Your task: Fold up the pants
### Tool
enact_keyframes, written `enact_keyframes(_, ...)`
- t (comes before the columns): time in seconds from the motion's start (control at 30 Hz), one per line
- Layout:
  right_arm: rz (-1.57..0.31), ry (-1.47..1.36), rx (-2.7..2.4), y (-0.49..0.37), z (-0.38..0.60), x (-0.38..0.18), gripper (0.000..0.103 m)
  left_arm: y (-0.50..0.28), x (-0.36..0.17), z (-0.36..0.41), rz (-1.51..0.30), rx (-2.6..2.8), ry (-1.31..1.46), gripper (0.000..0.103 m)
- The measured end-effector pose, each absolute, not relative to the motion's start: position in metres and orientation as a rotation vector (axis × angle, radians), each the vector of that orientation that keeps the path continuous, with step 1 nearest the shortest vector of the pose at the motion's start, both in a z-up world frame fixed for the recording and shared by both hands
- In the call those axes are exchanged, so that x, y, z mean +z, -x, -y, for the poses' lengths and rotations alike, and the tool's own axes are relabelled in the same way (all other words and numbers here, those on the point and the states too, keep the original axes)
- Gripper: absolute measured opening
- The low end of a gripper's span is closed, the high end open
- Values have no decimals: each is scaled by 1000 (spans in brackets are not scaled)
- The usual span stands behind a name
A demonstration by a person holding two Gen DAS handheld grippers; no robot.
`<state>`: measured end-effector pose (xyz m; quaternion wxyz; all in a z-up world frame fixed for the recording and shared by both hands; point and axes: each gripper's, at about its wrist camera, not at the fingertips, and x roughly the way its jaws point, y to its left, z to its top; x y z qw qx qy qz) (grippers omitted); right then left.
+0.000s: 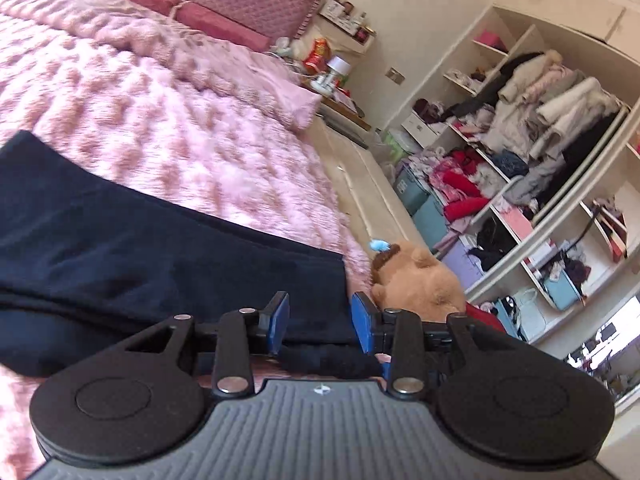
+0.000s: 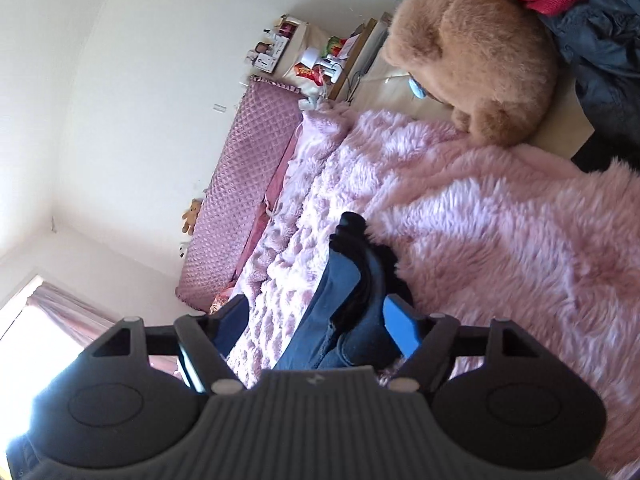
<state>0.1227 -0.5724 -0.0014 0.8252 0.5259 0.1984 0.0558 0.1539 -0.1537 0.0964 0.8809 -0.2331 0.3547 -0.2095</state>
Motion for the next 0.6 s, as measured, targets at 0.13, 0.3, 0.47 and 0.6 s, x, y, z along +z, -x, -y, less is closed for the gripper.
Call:
enact_keyframes(0.13,-439,-1079,53,-113,557,3,72,-143,90,61,-722,-247,572,41)
enact_keyframes(0.3,-400,-959,-15,-96,533,21,72,-125,49,-35,-742,-72,756,41)
enact_keyframes(0.47,-512,-995,120,-105,503,17,72,-129,4,-93,-816,-7,905,41)
enact_keyframes(0.6,-652,-1130,102,-120,483,-19,72,-143,-19,-106,-820,-28,933,41)
